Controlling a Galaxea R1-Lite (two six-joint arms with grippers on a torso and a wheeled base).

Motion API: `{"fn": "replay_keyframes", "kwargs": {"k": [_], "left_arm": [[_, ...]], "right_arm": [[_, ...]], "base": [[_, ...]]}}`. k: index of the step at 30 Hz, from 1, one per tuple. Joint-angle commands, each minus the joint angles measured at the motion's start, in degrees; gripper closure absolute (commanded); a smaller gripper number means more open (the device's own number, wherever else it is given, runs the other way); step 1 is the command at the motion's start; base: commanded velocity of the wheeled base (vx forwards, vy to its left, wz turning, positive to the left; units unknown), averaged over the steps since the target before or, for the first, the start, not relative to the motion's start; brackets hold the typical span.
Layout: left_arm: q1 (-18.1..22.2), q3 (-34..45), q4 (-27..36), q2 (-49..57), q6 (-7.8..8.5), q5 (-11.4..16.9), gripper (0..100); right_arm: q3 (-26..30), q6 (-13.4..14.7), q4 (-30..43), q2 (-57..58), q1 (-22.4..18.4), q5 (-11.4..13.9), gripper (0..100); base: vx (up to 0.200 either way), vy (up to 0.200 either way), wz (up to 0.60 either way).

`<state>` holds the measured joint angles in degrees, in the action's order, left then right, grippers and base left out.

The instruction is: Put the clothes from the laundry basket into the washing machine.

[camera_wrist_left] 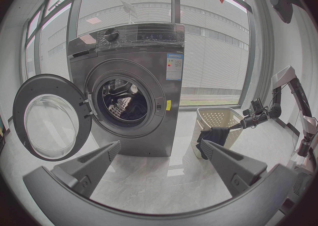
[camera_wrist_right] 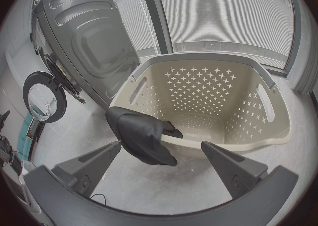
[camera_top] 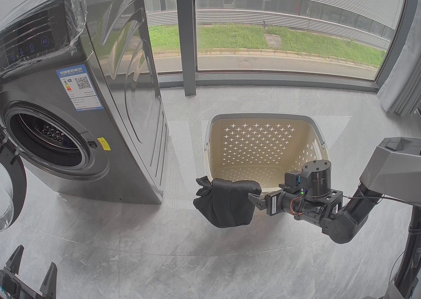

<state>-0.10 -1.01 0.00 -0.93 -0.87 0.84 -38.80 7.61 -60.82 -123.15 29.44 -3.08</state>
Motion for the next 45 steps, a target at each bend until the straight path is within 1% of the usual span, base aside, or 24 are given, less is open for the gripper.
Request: {"fn": "replay_keyframes", "kwargs": {"k": [1, 9, 14, 18, 21, 26, 27, 31, 36, 42, 43, 45], "left_arm": [[0.01, 0.92, 0.00, 0.93, -0.01, 0.04, 0], [0.01, 0.92, 0.00, 0.93, -0.01, 0.04, 0], [0.01, 0.92, 0.00, 0.93, -0.10, 0.04, 0], [0.01, 0.92, 0.00, 0.93, -0.10, 0.04, 0], [0.01, 0.92, 0.00, 0.93, -0.10, 0.04, 0], [0.01, 0.92, 0.00, 0.93, -0.19, -0.05, 0], [0.01, 0.92, 0.00, 0.93, -0.19, 0.04, 0], [0.01, 0.92, 0.00, 0.93, -0.28, 0.04, 0], [0.01, 0.92, 0.00, 0.93, -0.28, 0.04, 0], [0.01, 0.92, 0.00, 0.93, -0.28, 0.04, 0], [0.01, 0.92, 0.00, 0.93, -0.36, 0.04, 0], [0.01, 0.92, 0.00, 0.93, -0.36, -0.05, 0]], "right_arm": [[-1.98, -0.05, -0.97, -2.71, 0.79, 0.27, 0], [-7.34, -0.05, -1.23, -7.63, 0.97, 1.33, 0], [-9.36, -0.14, -1.23, -10.09, 1.06, 1.50, 0], [-10.77, -0.14, -3.34, -11.94, 1.06, 2.64, 0], [-11.56, -0.31, -5.19, -13.26, 0.97, 2.73, 0], [-12.00, -0.75, -5.80, -14.14, 0.53, 2.82, 0], [-12.00, -0.84, -6.15, -14.14, 0.53, 2.82, 100], [-12.17, -0.84, -7.21, -14.05, 0.35, 3.61, 100], [-11.65, -0.75, -7.38, -14.05, 0.18, 3.88, 100], [-8.39, -0.75, -8.53, -10.97, 0.35, 3.96, 100], [-6.64, -0.75, -8.61, -9.13, 0.71, 3.96, 100], [-5.32, -0.75, -8.88, -7.46, 0.97, 3.88, 100]], "base": [[0.000, 0.000, 0.00], [0.000, 0.000, 0.00], [0.000, 0.000, 0.00], [0.000, 0.000, 0.00], [0.000, 0.000, 0.00], [0.000, 0.000, 0.00], [0.000, 0.000, 0.00], [0.000, 0.000, 0.00], [0.000, 0.000, 0.00], [0.000, 0.000, 0.00], [0.000, 0.000, 0.00], [0.000, 0.000, 0.00]]}}
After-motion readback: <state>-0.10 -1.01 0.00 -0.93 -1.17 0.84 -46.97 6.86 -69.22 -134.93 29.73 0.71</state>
